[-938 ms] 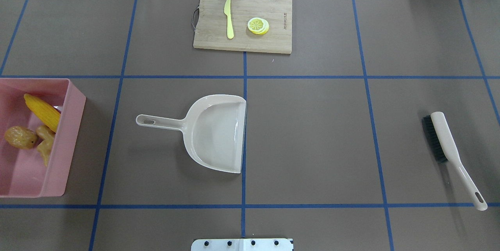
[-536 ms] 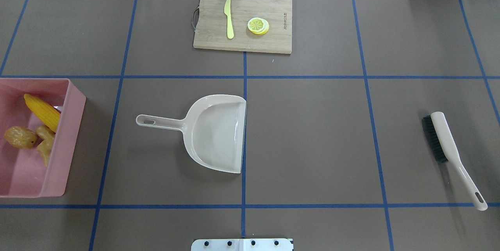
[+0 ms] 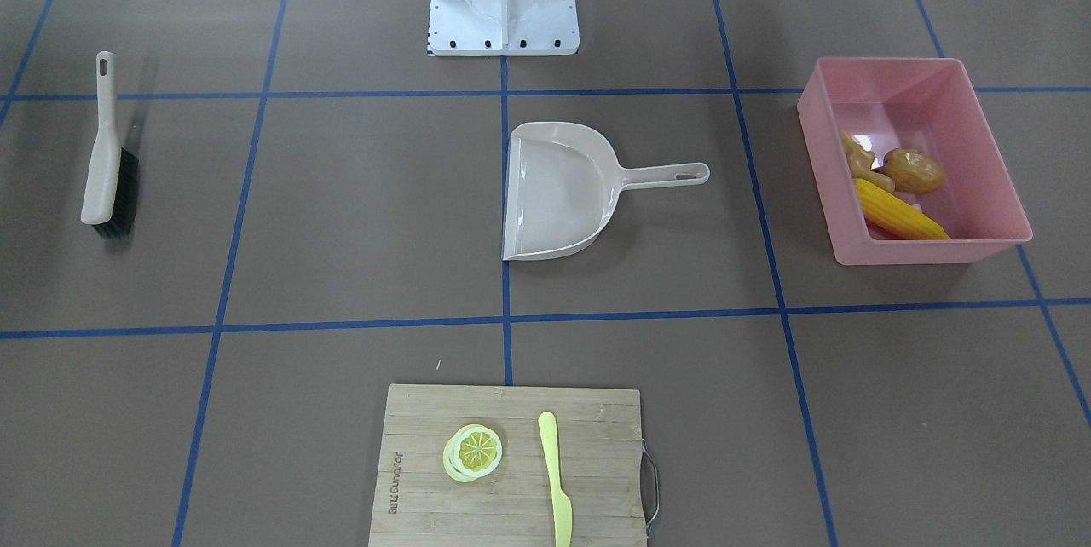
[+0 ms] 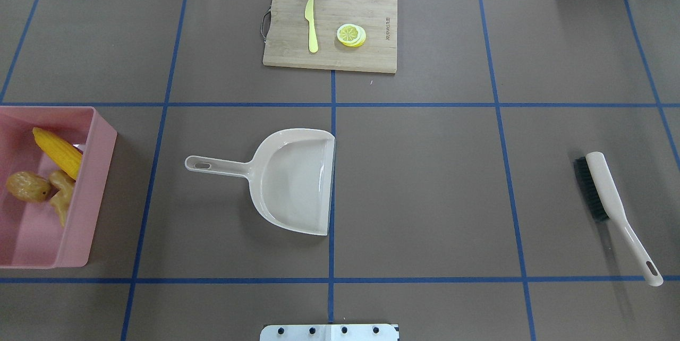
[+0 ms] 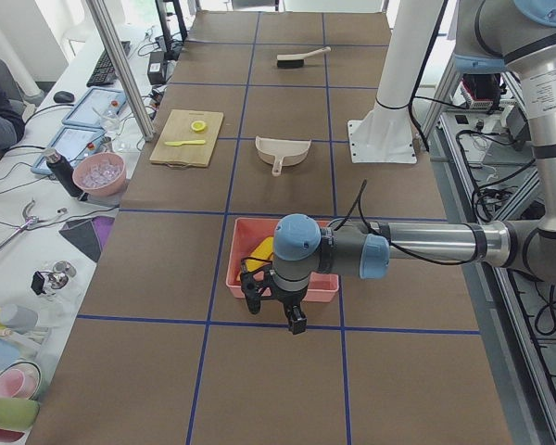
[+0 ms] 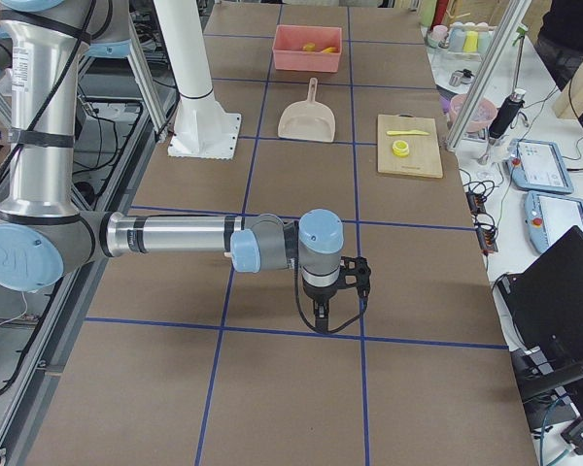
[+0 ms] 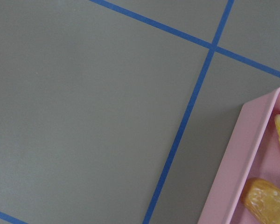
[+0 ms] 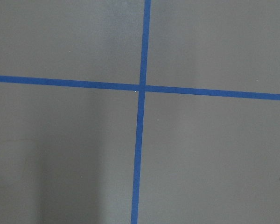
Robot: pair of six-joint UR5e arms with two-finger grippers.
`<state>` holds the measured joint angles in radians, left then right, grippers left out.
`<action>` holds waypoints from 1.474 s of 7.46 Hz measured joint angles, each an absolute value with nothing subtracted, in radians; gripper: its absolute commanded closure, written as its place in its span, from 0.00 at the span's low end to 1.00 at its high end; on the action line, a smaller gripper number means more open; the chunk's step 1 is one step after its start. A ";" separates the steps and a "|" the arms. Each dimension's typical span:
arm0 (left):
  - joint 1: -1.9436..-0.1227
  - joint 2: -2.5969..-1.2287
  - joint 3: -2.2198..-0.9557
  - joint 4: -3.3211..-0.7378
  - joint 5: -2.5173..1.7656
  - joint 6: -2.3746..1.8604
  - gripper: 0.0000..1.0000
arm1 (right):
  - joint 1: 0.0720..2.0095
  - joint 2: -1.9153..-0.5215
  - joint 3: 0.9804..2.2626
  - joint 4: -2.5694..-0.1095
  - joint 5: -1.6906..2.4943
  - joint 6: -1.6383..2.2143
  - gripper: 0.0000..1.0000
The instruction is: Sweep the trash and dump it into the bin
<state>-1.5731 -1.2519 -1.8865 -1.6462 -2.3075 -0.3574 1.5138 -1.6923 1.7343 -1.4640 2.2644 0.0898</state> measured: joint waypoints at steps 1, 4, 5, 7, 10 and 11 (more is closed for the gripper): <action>-1.575 -1.239 -1.889 -1.643 -2.301 -0.263 0.02 | 1.518 -1.692 1.737 -1.464 2.261 0.092 0.00; -1.581 -1.222 -1.890 -1.650 -2.299 -0.164 0.02 | 1.540 -1.698 1.758 -1.464 2.254 0.096 0.00; -1.583 -1.219 -1.889 -1.651 -2.299 -0.160 0.02 | 1.547 -1.703 1.765 -1.465 2.254 0.097 0.00; -1.591 -1.206 -1.887 -1.652 -2.299 -0.155 0.02 | 1.552 -1.706 1.768 -1.470 2.253 0.098 0.00; -1.603 -1.181 -1.880 -1.654 -2.299 -0.119 0.02 | 1.553 -1.706 1.766 -1.471 2.254 0.098 0.00; -1.606 -1.177 -1.875 -1.656 -2.299 -0.116 0.02 | 1.553 -1.706 1.766 -1.471 2.254 0.098 0.00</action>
<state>-1.6059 -1.1771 -1.8755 -1.6556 -2.2995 -0.1165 1.5525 -1.7058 1.7659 -1.4711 2.2544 0.0982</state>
